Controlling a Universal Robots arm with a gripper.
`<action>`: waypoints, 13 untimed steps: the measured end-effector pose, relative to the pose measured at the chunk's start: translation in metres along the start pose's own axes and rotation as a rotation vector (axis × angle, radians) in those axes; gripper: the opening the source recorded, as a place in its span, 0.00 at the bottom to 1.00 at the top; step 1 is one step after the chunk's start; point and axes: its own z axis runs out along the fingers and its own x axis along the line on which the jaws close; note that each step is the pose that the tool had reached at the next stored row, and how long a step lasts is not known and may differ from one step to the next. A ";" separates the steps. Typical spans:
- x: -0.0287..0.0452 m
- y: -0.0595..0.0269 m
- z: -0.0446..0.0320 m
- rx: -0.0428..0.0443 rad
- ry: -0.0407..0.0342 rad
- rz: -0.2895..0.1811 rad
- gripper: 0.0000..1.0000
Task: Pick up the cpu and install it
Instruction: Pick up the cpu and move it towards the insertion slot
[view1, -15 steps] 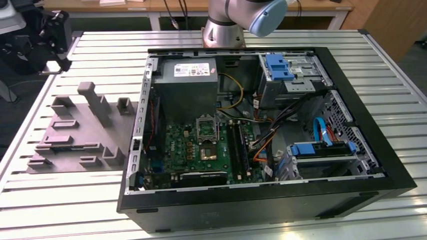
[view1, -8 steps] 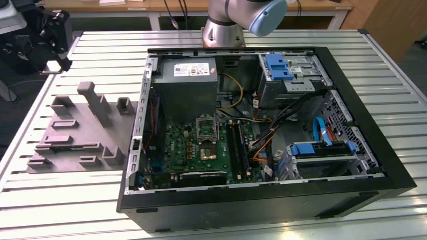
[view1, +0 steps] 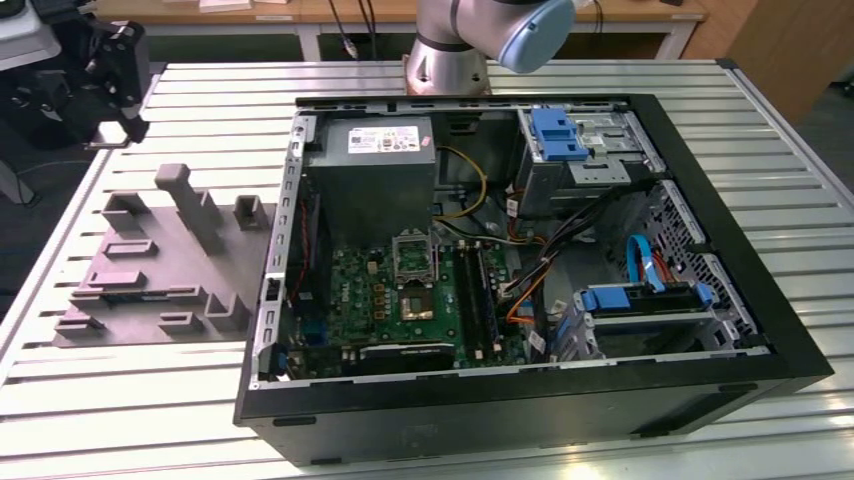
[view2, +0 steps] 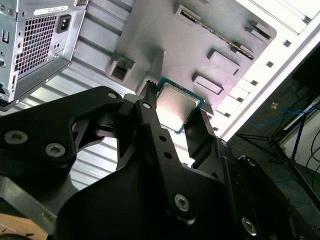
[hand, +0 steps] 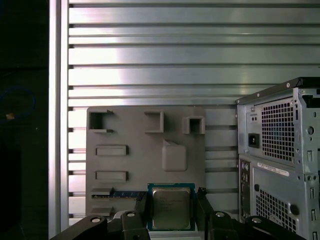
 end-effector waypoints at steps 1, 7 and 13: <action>-0.0002 0.0000 0.0000 0.0000 0.0000 0.000 0.47; -0.0015 0.0000 0.0000 0.0000 0.0000 0.000 0.47; -0.0028 0.0001 0.0000 0.0000 0.0001 0.000 0.47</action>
